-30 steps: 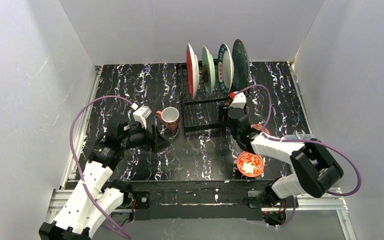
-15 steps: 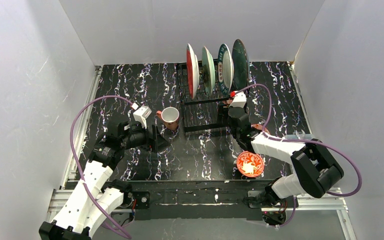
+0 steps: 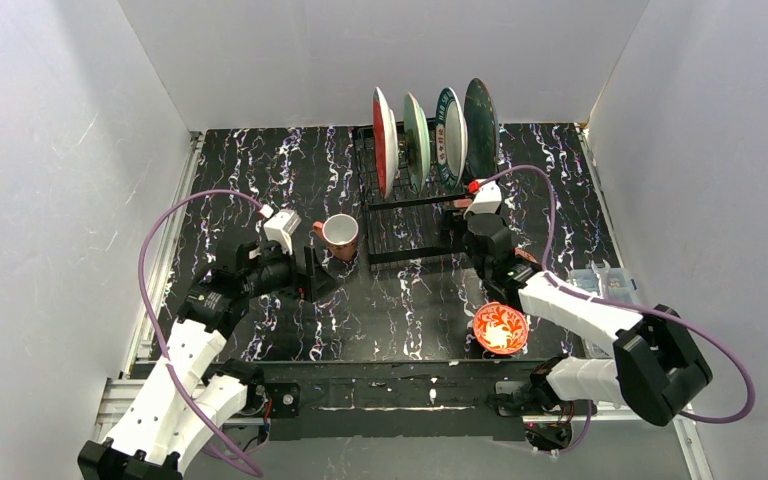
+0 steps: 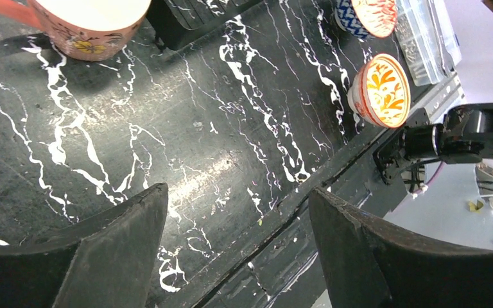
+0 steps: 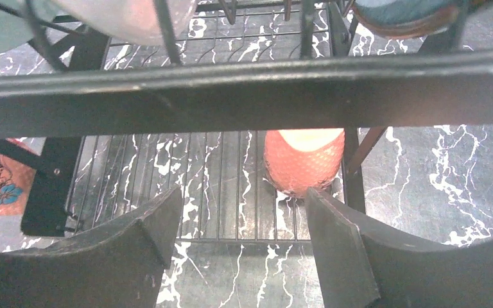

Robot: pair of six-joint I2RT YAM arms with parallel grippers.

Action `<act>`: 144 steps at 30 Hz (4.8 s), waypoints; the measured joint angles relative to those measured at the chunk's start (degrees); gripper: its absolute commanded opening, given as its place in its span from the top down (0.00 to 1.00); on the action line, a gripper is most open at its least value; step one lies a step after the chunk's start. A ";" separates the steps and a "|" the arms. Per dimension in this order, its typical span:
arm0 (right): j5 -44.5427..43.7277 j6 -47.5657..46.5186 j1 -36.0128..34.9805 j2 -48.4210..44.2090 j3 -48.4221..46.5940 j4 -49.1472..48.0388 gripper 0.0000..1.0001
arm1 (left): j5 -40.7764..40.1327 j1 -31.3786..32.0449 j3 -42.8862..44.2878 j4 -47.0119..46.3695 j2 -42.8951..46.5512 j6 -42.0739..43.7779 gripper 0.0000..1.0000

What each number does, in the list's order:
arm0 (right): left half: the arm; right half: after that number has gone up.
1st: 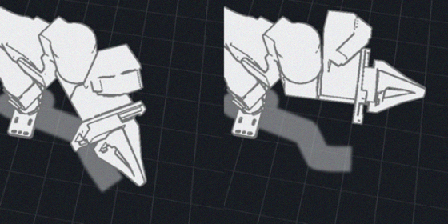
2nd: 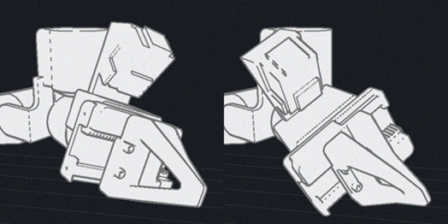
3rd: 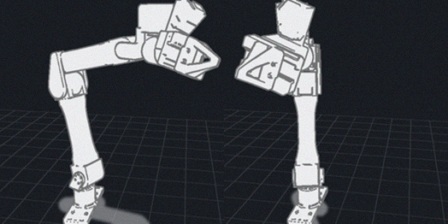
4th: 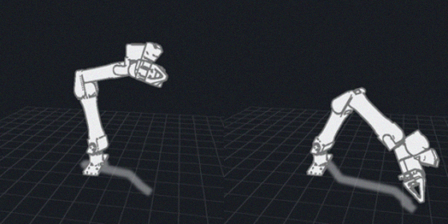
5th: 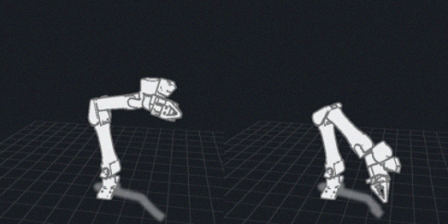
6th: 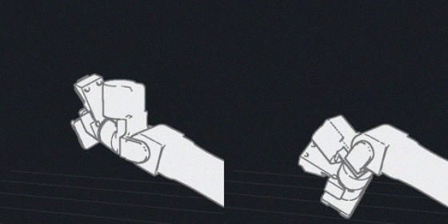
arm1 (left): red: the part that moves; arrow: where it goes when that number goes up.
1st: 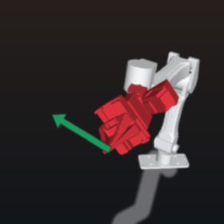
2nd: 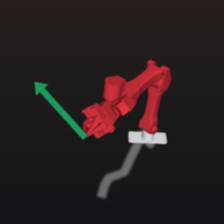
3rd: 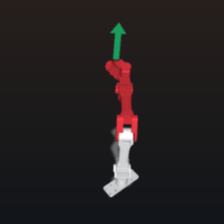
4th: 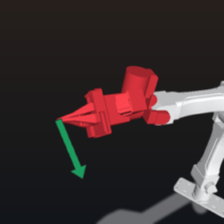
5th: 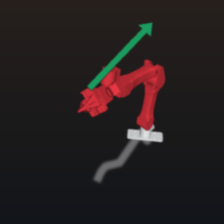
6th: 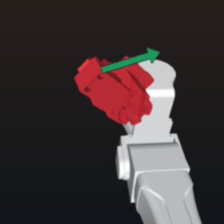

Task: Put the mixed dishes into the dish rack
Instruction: Turn the cup upside down in the dish rack, then pick up the cup at the center of the board, then turn the cup upside down in the dish rack.

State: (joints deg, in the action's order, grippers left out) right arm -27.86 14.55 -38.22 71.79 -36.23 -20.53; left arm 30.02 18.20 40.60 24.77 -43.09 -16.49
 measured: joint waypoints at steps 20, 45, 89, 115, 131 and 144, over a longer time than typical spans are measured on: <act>10.60 -1.42 0.00 -19.80 -2.80 18.34 0.22 | -16.02 0.02 14.73 7.80 -18.40 -1.33 0.16; 20.39 2.05 0.00 -29.68 -2.56 24.39 0.23 | -23.45 0.02 32.63 10.58 -49.07 -5.29 0.37; 23.91 8.76 0.02 -29.03 -0.33 25.24 0.16 | -28.94 0.09 28.26 12.63 -41.88 -8.87 1.00; 44.15 41.94 0.00 -24.76 14.47 -8.55 0.02 | -14.05 0.09 8.00 0.04 -5.42 -9.20 1.00; 43.93 55.47 -8.09 -16.48 15.47 -26.14 0.02 | -5.99 0.09 -3.85 -17.62 8.48 -12.72 1.00; 41.24 59.47 -12.87 -10.56 14.60 -34.97 0.02 | -3.17 0.09 -10.69 -31.45 16.44 -14.23 1.00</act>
State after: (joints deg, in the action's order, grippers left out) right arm 13.39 74.02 -51.09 61.23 -21.63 -55.51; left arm 26.85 18.28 29.91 -6.68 -26.65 -30.72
